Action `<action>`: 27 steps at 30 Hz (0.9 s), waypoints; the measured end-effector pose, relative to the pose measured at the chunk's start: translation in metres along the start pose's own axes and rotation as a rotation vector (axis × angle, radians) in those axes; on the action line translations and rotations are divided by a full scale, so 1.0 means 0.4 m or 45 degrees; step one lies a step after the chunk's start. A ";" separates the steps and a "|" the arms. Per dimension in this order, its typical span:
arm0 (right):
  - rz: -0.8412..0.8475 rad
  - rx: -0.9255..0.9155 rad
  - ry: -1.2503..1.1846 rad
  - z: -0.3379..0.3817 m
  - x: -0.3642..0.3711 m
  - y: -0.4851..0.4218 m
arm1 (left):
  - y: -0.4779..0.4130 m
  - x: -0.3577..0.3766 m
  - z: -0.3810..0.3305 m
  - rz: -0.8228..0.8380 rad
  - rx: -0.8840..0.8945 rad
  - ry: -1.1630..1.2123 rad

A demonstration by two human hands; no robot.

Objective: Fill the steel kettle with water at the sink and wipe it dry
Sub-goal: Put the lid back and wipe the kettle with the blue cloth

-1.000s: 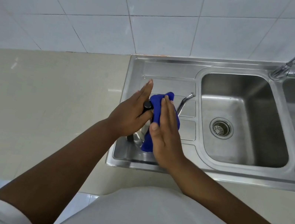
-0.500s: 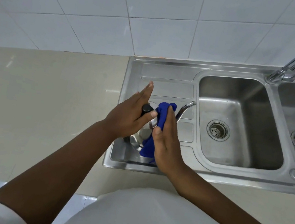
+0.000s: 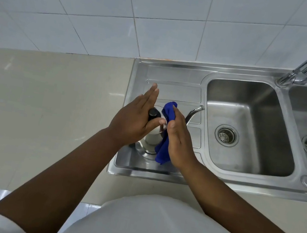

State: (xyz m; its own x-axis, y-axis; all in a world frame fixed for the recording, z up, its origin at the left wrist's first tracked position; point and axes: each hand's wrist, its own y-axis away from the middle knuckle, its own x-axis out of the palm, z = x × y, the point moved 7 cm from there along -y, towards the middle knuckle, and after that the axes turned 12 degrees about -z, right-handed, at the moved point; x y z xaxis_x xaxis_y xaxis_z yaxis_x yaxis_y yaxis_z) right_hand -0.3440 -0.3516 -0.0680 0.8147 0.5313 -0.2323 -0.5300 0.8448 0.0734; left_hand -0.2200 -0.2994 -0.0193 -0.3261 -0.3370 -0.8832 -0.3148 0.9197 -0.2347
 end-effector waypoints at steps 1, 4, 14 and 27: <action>0.002 0.010 0.005 -0.007 0.002 0.013 | 0.002 0.001 0.001 -0.009 -0.025 -0.035; 0.017 -0.054 0.016 -0.019 0.013 0.060 | 0.014 0.005 -0.002 -0.018 -0.170 -0.091; 0.036 -0.292 0.143 0.039 0.017 0.030 | 0.024 0.005 -0.003 -0.039 -0.123 0.095; -0.072 -0.019 0.134 0.008 0.039 0.086 | 0.002 0.013 0.010 -0.019 -0.068 0.012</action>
State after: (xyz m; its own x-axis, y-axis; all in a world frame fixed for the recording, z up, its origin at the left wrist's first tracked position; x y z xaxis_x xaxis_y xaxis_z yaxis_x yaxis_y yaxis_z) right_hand -0.3488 -0.3142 -0.0659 0.8144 0.4729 -0.3365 -0.4883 0.8716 0.0430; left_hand -0.2183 -0.2997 -0.0256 -0.3297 -0.3525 -0.8758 -0.3666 0.9027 -0.2253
